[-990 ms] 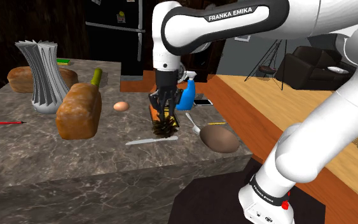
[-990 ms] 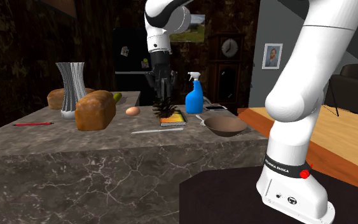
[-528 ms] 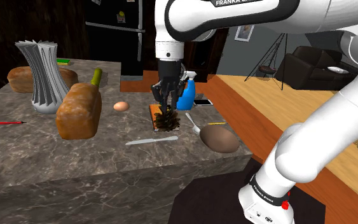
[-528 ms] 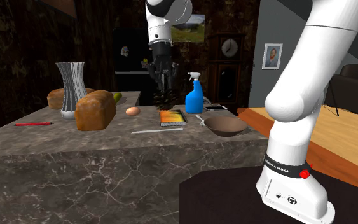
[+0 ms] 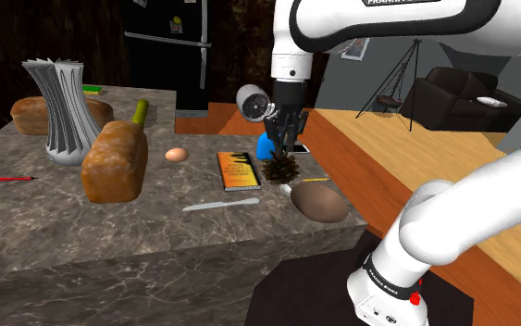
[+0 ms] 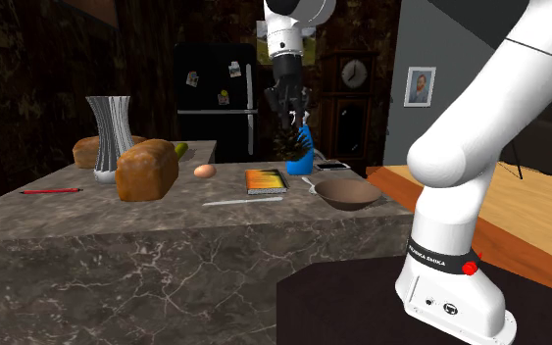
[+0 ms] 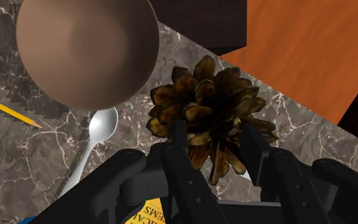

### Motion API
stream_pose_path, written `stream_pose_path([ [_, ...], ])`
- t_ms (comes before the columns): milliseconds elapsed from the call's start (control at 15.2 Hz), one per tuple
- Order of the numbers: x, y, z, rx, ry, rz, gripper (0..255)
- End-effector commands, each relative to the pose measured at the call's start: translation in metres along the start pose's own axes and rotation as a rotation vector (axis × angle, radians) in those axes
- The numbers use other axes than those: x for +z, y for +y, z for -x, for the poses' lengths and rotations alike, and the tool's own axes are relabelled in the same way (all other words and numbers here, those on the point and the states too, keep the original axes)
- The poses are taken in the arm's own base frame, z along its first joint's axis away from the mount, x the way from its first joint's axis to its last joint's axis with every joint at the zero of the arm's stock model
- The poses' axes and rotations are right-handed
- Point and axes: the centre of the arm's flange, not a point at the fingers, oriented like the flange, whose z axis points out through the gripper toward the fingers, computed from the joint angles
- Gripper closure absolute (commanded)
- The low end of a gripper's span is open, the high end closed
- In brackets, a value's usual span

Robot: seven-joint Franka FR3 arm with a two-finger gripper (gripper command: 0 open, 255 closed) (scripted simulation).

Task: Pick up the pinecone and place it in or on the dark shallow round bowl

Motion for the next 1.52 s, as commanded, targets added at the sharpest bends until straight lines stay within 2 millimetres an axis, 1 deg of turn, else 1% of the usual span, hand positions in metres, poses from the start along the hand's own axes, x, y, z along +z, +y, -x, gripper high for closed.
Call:
stream_pose_path([
  [0,-0.003,0.022,0.015,-0.001,-0.001,-0.001,255],
  [660,-0.017,0.135,0.083,-0.001,-0.001,-0.001,255],
  [726,-0.018,0.141,0.086,-0.001,-0.001,-0.001,255],
  [1320,0.028,0.142,0.077,-0.001,-0.001,-0.001,255],
  [1386,0.023,0.141,0.078,-0.001,-0.001,-0.001,255],
  [1452,0.023,0.141,0.078,-0.001,-0.001,-0.001,0],
])
